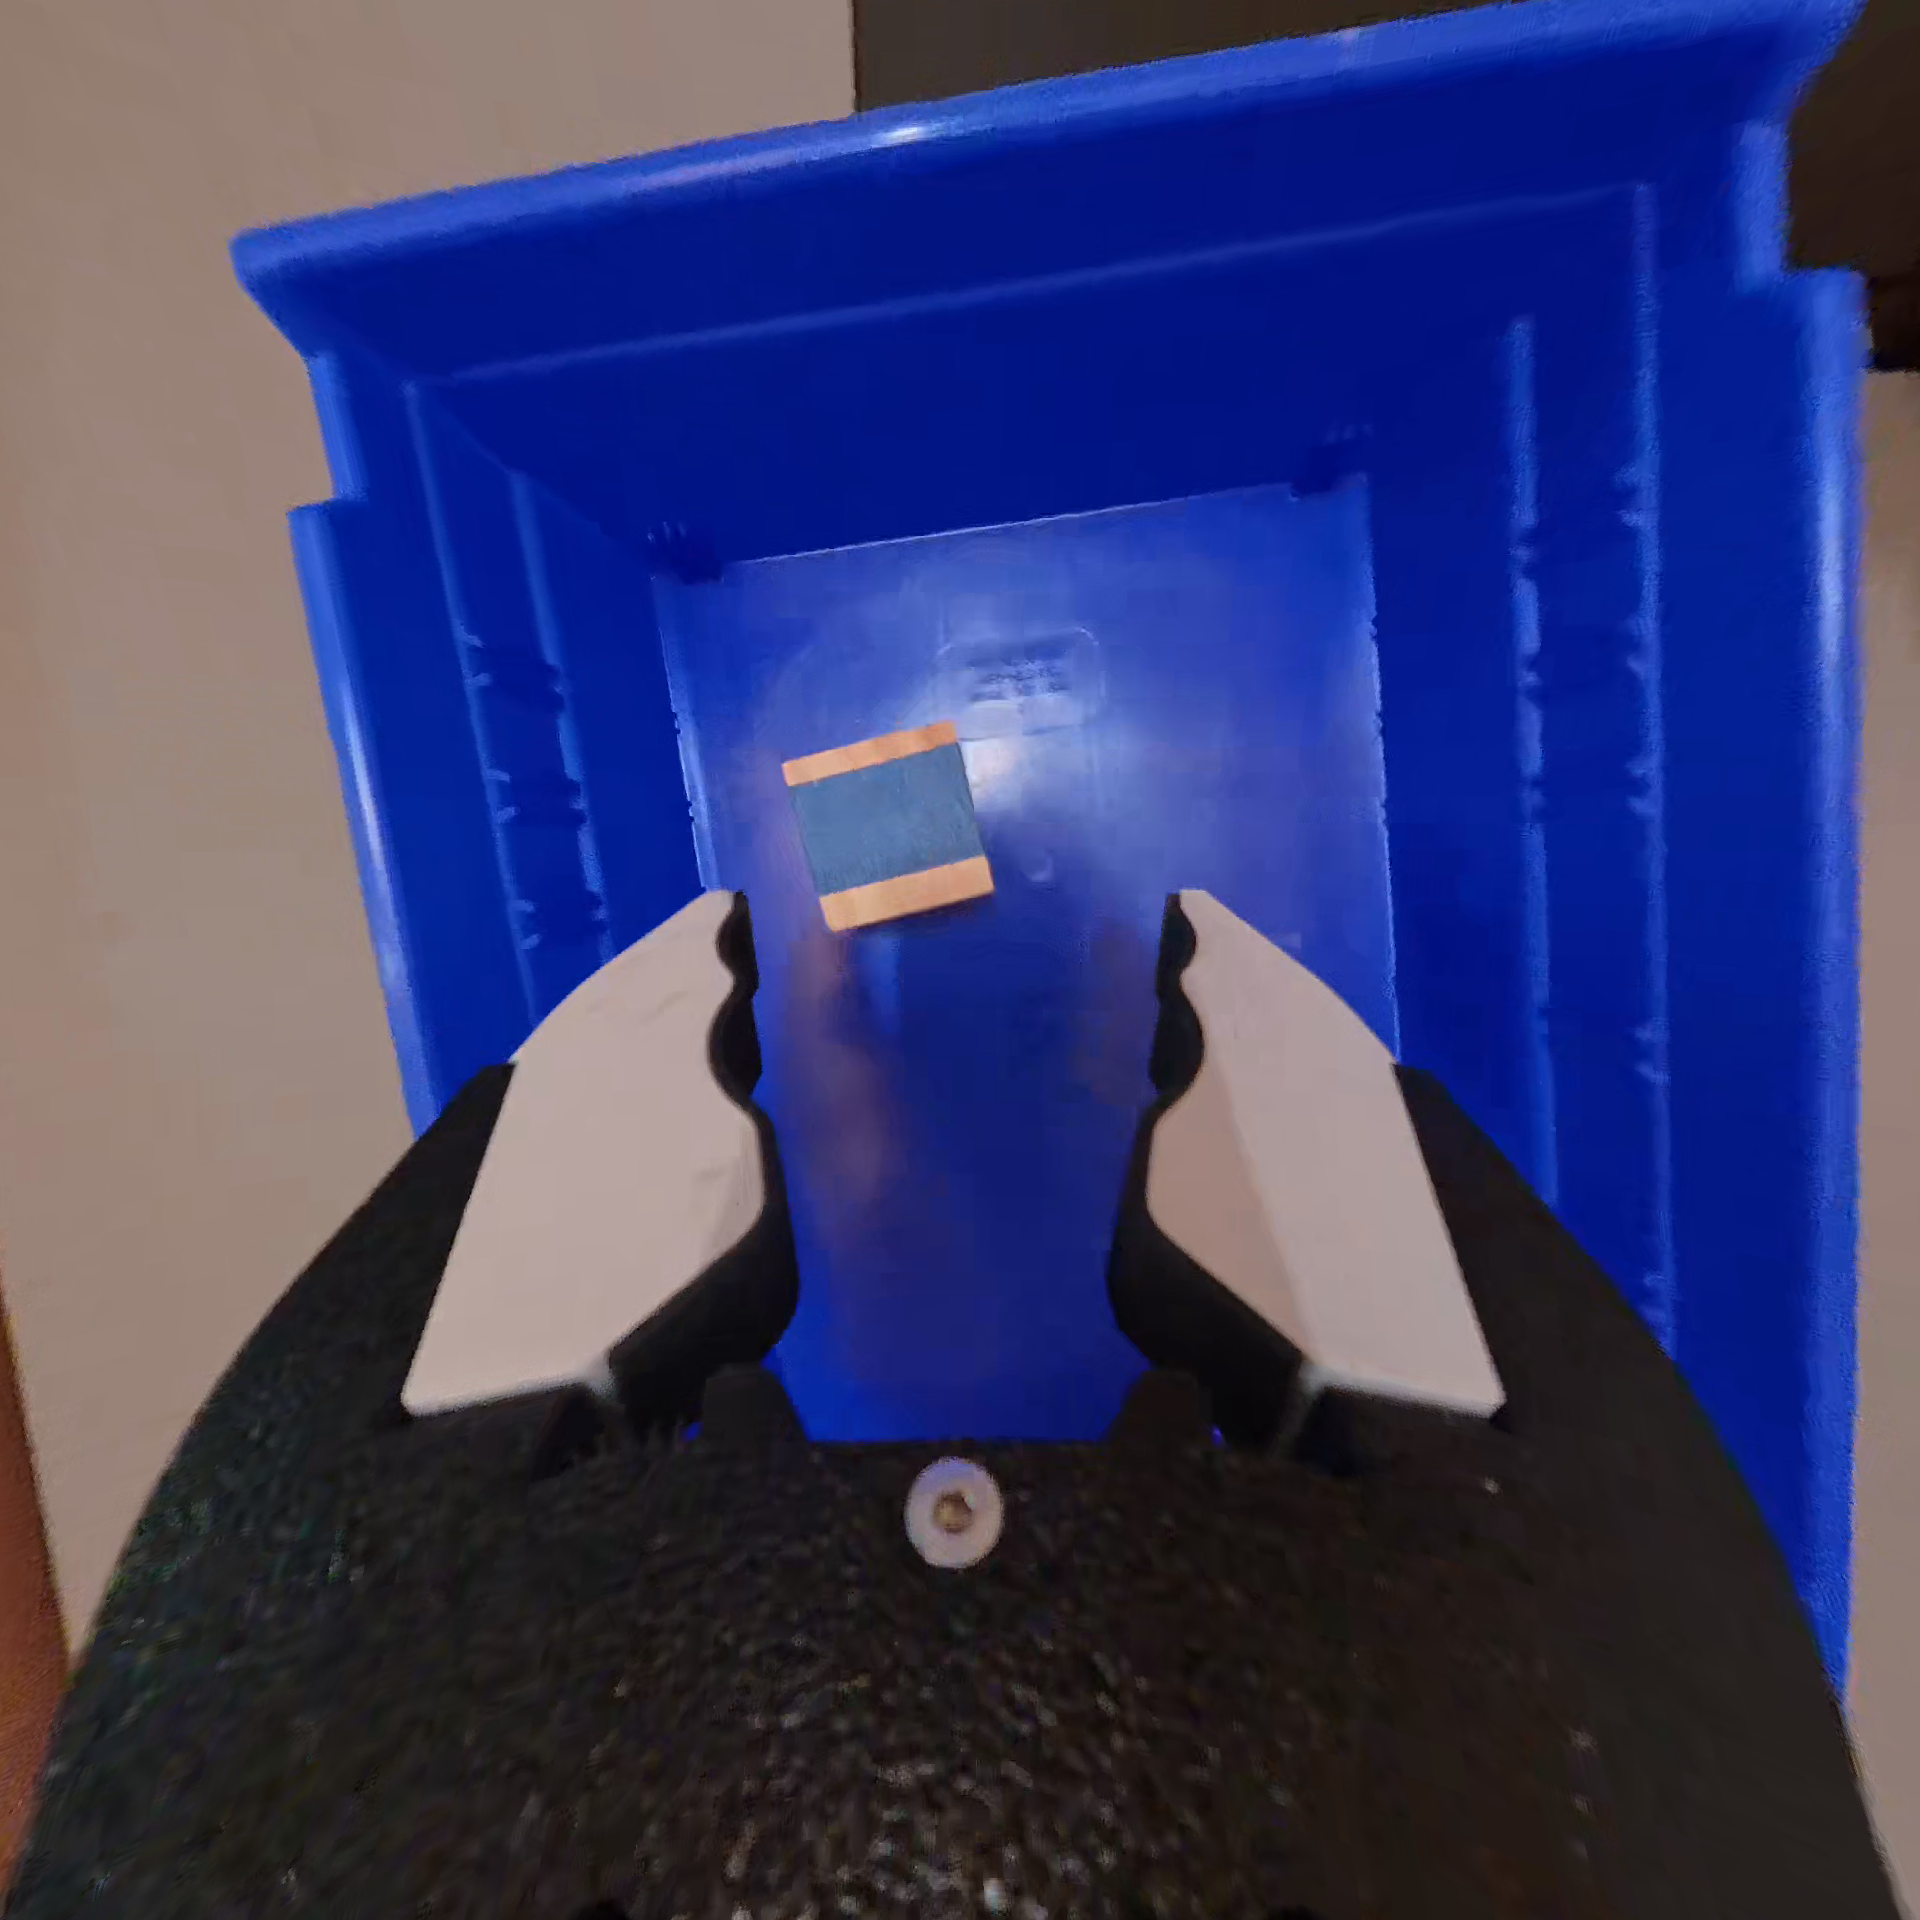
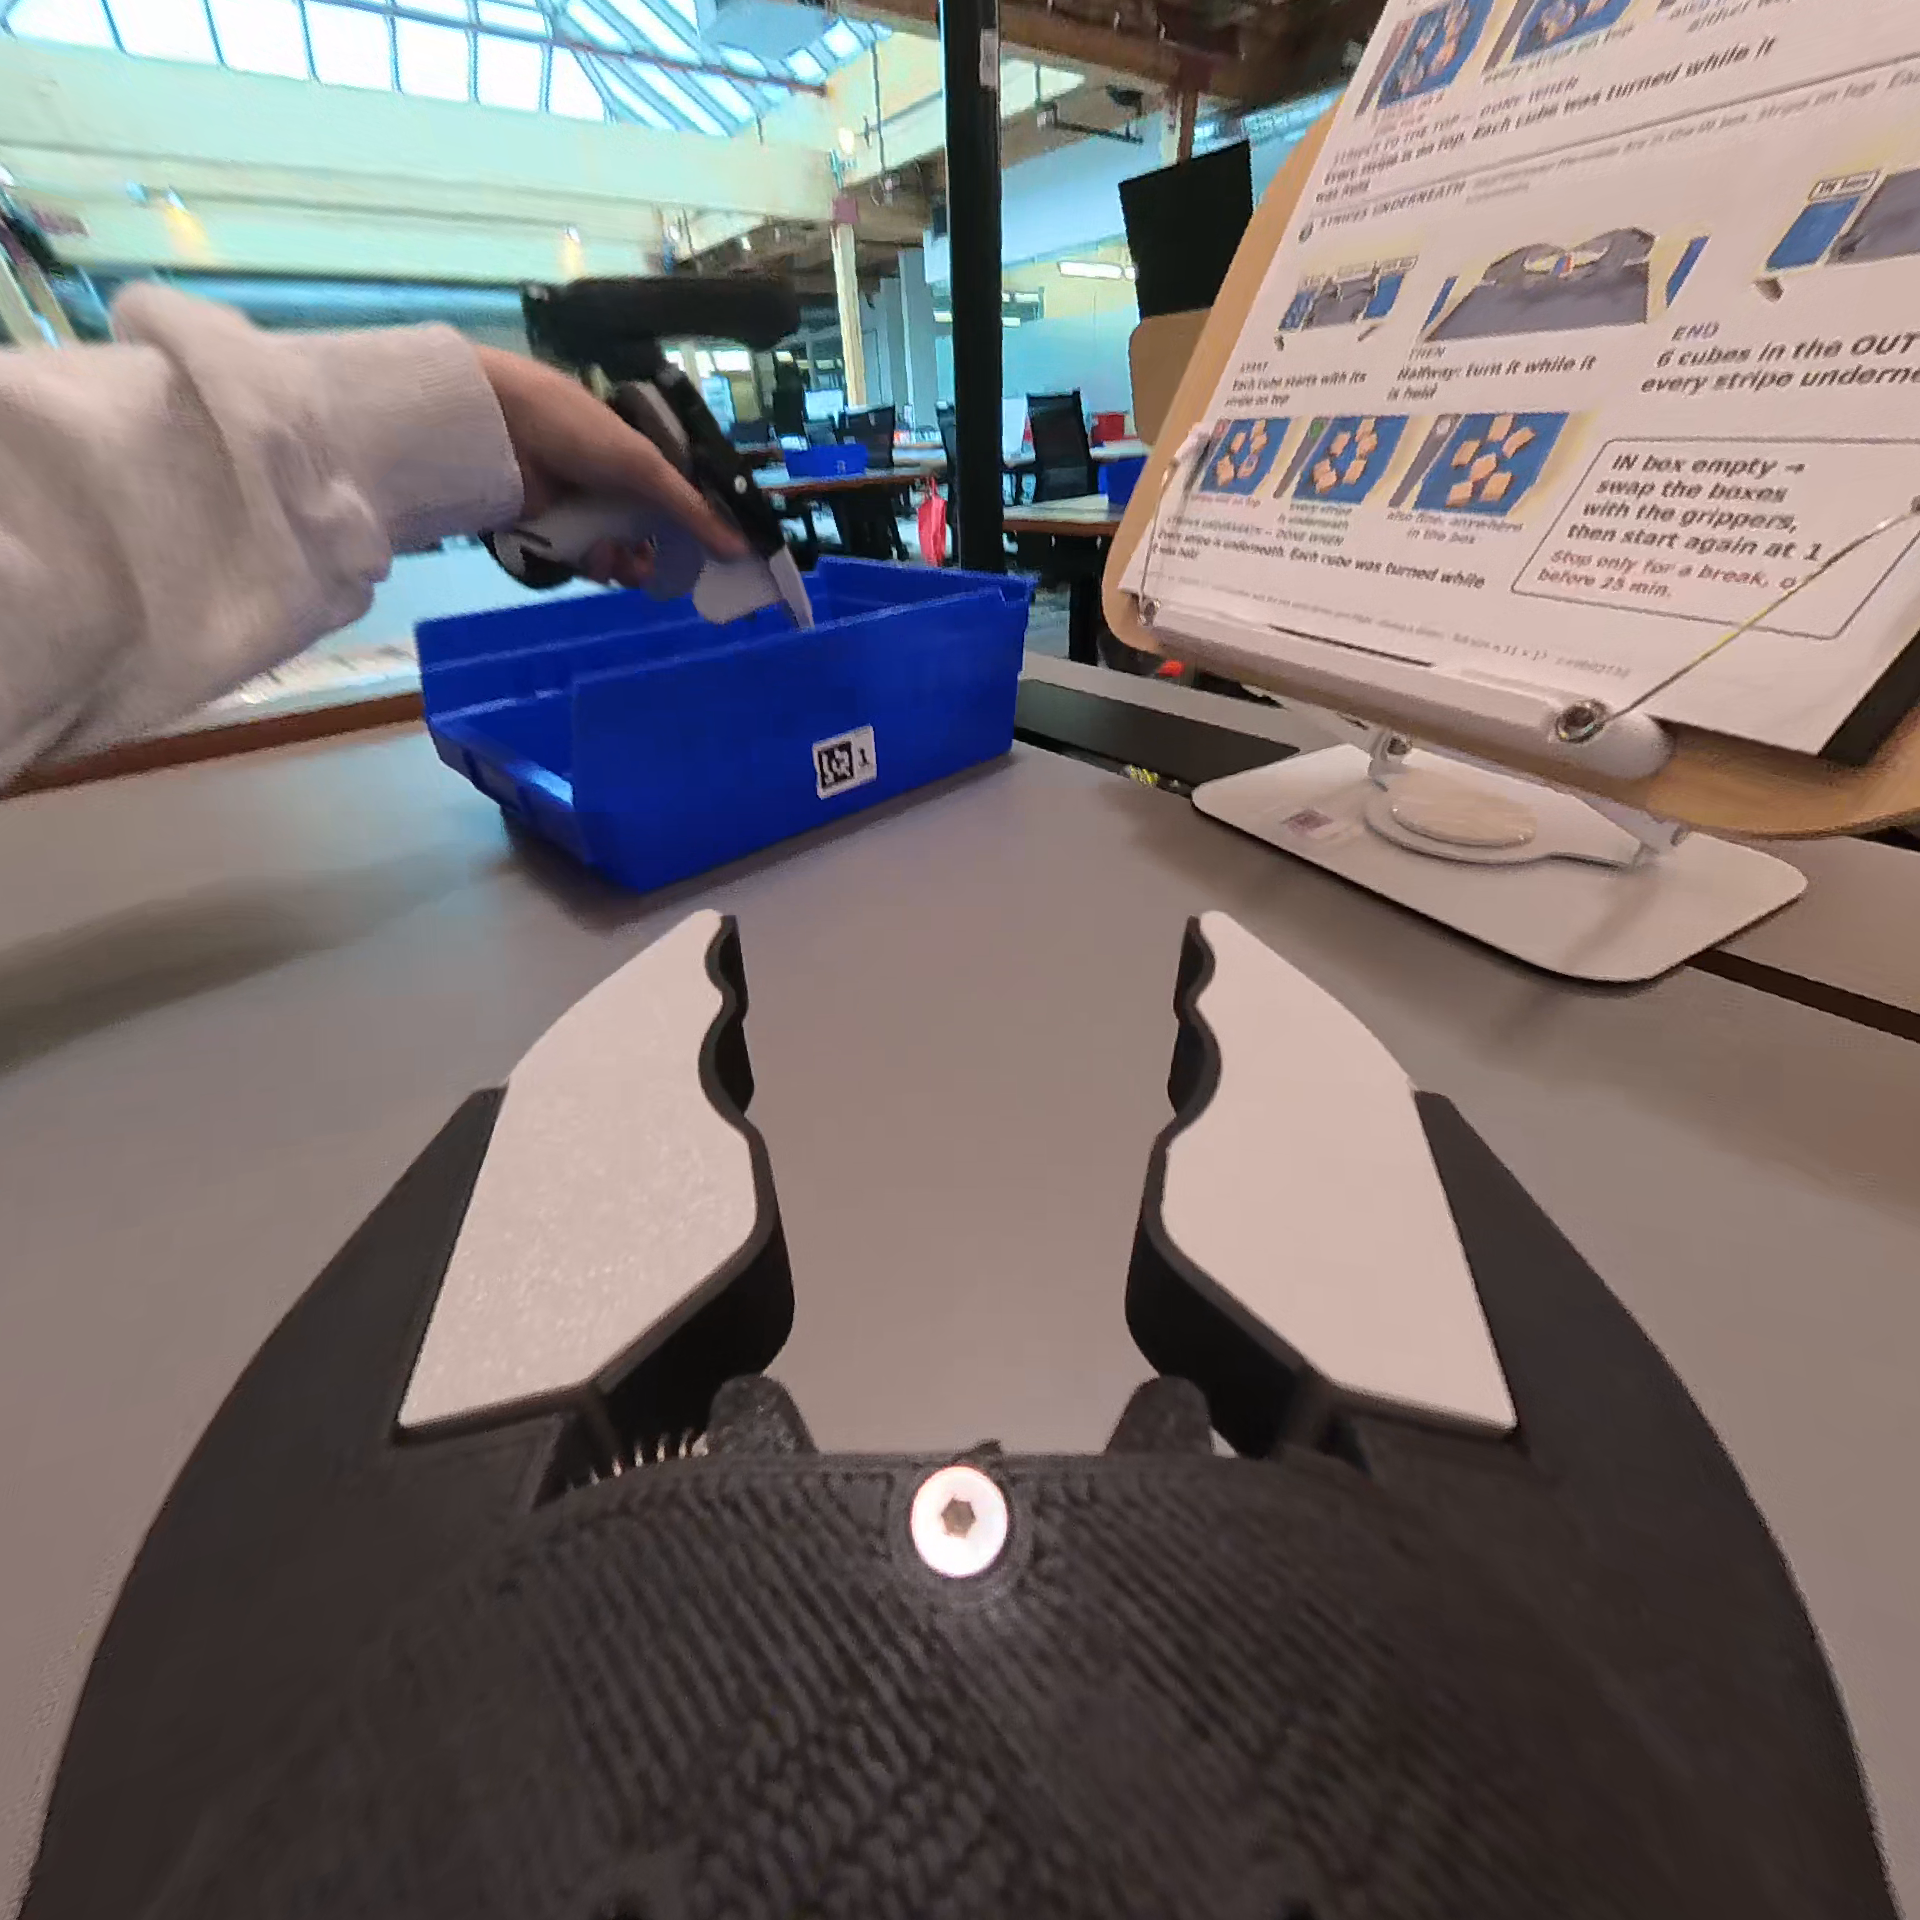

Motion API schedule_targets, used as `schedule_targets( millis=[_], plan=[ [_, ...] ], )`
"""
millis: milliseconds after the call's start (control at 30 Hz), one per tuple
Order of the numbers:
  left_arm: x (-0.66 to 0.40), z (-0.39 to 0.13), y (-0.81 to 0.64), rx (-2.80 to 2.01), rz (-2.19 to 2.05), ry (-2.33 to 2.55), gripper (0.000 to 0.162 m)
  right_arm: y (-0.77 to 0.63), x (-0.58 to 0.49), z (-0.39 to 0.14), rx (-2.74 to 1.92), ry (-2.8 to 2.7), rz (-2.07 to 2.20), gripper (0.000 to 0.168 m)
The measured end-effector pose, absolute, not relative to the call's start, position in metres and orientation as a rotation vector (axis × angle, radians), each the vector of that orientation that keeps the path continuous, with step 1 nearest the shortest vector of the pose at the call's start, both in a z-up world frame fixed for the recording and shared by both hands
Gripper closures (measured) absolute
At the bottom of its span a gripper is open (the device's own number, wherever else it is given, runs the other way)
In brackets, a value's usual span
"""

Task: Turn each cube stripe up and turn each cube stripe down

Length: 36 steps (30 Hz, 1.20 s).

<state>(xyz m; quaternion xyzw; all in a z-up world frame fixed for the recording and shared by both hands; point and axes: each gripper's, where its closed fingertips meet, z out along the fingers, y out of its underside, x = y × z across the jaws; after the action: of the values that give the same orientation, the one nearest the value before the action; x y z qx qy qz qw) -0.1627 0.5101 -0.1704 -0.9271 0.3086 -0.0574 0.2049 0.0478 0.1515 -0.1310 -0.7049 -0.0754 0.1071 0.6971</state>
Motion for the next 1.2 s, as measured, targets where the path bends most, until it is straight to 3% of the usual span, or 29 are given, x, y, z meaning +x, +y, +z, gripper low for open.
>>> schedule_targets(
  millis=[300,400,467,567,700,933,1067,1200],
  plan=[
    [-0.172,-0.220,0.533,-2.775,-0.084,0.641,0.086,0.153,0.049,-0.133,-1.575,-0.194,0.229,0.088],
    [-0.172,-0.224,0.537,-2.772,-0.121,0.587,0.098,0.153,0.048,-0.133,-1.578,-0.200,0.233,0.088],
    [-0.168,-0.225,0.534,-2.776,-0.201,0.584,0.117,0.153,0.049,-0.133,-1.579,-0.192,0.243,0.088],
    [-0.166,-0.222,0.526,-2.761,-0.218,0.672,0.117,0.153,0.052,-0.132,-1.574,-0.171,0.258,0.088],
    [-0.149,-0.186,0.514,-2.619,-0.379,0.739,0.117,0.152,0.054,-0.131,-1.565,-0.155,0.273,0.087],
    [-0.091,-0.068,0.432,-2.117,-0.846,0.993,0.117,0.150,0.046,-0.133,-1.574,-0.190,0.329,0.082],
    [-0.066,-0.026,0.356,-1.787,-1.078,1.191,0.117,0.149,0.034,-0.129,-1.581,-0.113,0.593,0.068],
    [-0.052,-0.012,0.278,-1.491,-1.262,1.403,0.117,0.144,0.018,-0.097,-1.469,0.005,0.936,0.070]
  ],
)
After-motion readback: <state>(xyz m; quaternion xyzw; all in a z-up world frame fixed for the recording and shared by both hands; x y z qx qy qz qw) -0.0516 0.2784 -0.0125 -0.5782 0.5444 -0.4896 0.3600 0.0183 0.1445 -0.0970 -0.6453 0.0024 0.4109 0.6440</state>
